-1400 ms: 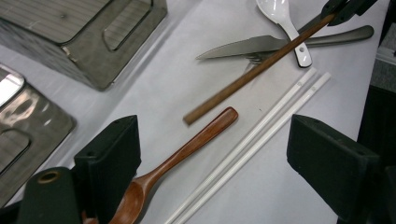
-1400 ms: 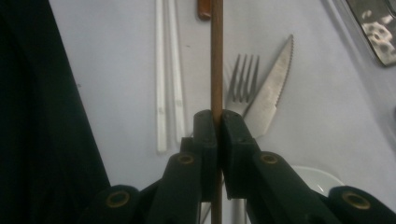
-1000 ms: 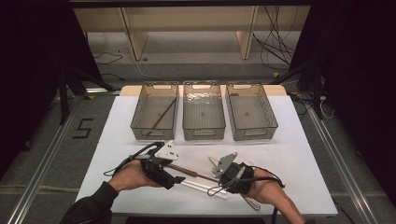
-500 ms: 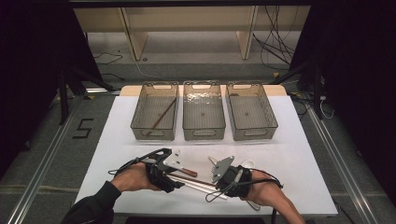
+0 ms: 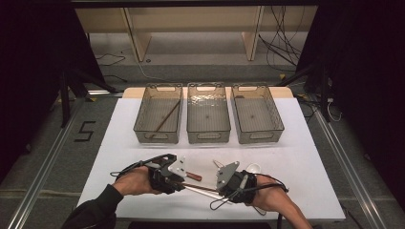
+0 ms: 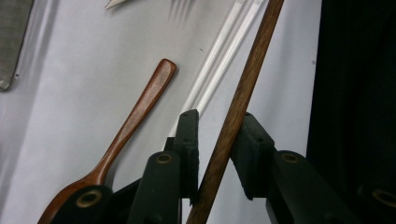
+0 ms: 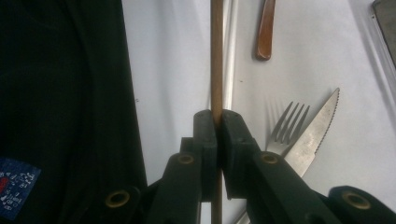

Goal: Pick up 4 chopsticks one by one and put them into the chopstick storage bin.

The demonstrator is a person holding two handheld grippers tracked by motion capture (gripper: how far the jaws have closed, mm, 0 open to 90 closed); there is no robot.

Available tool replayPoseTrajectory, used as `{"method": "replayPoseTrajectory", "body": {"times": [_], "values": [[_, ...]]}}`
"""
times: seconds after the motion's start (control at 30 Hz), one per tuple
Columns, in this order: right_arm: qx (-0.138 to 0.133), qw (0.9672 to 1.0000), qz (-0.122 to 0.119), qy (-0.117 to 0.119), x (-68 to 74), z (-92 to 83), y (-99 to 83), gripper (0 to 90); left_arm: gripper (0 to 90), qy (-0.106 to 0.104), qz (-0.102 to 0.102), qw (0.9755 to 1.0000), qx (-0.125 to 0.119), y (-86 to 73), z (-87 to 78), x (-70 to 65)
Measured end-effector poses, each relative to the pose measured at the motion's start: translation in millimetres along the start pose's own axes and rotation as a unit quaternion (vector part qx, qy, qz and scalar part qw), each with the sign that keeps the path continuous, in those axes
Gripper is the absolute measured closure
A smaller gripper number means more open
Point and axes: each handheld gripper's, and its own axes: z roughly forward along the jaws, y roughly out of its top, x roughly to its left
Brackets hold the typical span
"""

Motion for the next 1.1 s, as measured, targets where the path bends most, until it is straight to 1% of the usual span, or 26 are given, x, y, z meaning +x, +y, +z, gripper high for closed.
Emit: {"method": "replayPoseTrajectory", "body": {"times": [0.1,0.13,0.17,0.23,0.3,0.33,0.37,0.4,0.43,0.47,0.5,0.57,0.63,0.7,0.73,0.77,0.8,0.83,0.87,0.9,0.93,0.97,1.0,1.1], "values": [[0.0,1.0,-0.001,-0.001,-0.1,0.0,-0.8,85.2,74.4,-0.009,0.003,1.0,-0.002,-0.4,0.2,-0.6],[0.001,1.0,0.0,-0.004,-0.8,0.0,-1.3,84.3,75.3,-0.013,0.008,0.9999,0.002,-0.4,-0.1,-0.6],[-0.001,0.9999,0.006,-0.008,-1.8,0.2,-1.7,83.2,76.4,-0.016,0.007,0.9999,-0.002,-0.6,0.5,-1.8],[-0.003,0.9997,0.017,-0.015,-4.1,-0.7,-3.0,80.5,79.1,-0.027,0.018,0.9995,-0.002,-0.5,0.9,-3.7],[-0.007,0.9991,0.028,-0.03,-7.2,-3.0,-4.3,75.9,81.8,-0.033,0.03,0.999,-0.008,0.7,1.0,-7.1],[-0.011,0.9988,0.034,-0.033,-9.1,-4.7,-5.3,72.9,82.5,-0.031,0.025,0.9991,-0.009,1.6,0.9,-8.1],[-0.015,0.9984,0.039,-0.037,-10.9,-6.8,-6.5,66.8,82.7,-0.025,0.021,0.9995,-0.006,2.0,0.4,-7.5],[-0.019,0.9977,0.05,-0.042,-12.7,-8.6,-7.6,63.4,82.7,-0.02,0.018,0.9996,-0.005,1.1,-0.3,-5.9],[-0.024,0.997,0.06,-0.044,-14.3,-10.7,-9.3,61.7,82.7,-0.021,0.007,0.9997,-0.011,-0.8,-1.2,-4.0],[-0.03,0.9963,0.063,-0.049,-15.6,-12.8,-11.3,58.1,82.8,-0.021,-0.002,0.9997,-0.015,-2.9,-2.2,-1.7],[-0.038,0.9953,0.07,-0.055,-17.1,-15.2,-13.2,53.4,82.8,-0.014,-0.007,0.9998,-0.016,-4.8,-3.0,0.4],[-0.05,0.9918,0.095,-0.07,-21.1,-20.0,-16.5,47.7,82.7,-0.003,-0.027,0.9995,-0.015,-8.6,-5.4,5.3],[-0.066,0.9882,0.109,-0.085,-24.8,-24.5,-20.2,44.6,82.8,0.001,-0.041,0.999,-0.018,-11.1,-7.6,8.7],[-0.077,0.9838,0.127,-0.1,-27.8,-28.8,-23.8,42.4,82.7,0.009,-0.057,0.9982,-0.019,-13.4,-10.1,11.9],[-0.082,0.9814,0.138,-0.106,-28.8,-30.1,-25.8,41.3,82.7,0.014,-0.068,0.9975,-0.017,-14.3,-11.9,14.1],[-0.082,0.9798,0.145,-0.111,-30.1,-31.3,-28.0,40.3,82.7,0.021,-0.083,0.9961,-0.02,-15.1,-13.2,16.3],[-0.083,0.9788,0.151,-0.11,-31.7,-31.4,-30.4,39.6,82.8,0.026,-0.096,0.9948,-0.02,-16.2,-15.1,19.0],[-0.082,0.977,0.16,-0.114,-32.3,-31.1,-32.6,39.1,82.7,0.03,-0.105,0.9938,-0.022,-17.5,-16.8,21.6],[-0.083,0.9757,0.165,-0.118,-33.0,-30.8,-34.9,38.5,82.7,0.034,-0.116,0.9924,-0.023,-18.9,-18.6,23.8],[-0.083,0.9743,0.174,-0.117,-33.3,-30.5,-36.8,38.0,82.7,0.039,-0.127,0.9909,-0.024,-20.5,-20.4,26.0],[-0.084,0.9735,0.176,-0.119,-33.5,-29.8,-38.7,37.4,82.7,0.043,-0.136,0.9893,-0.028,-22.1,-21.8,28.1],[-0.085,0.9726,0.181,-0.119,-33.4,-29.4,-40.3,36.1,82.7,0.044,-0.15,0.9871,-0.035,-24.1,-23.4,30.9],[-0.087,0.9702,0.192,-0.119,-33.5,-28.9,-42.4,35.3,82.7,0.045,-0.161,0.9851,-0.041,-25.1,-23.9,32.2],[-0.1,0.9643,0.219,-0.11,-34.7,-26.6,-47.5,33.3,82.7,0.057,-0.18,0.9811,-0.043,-28.3,-27.6,37.1]]}}
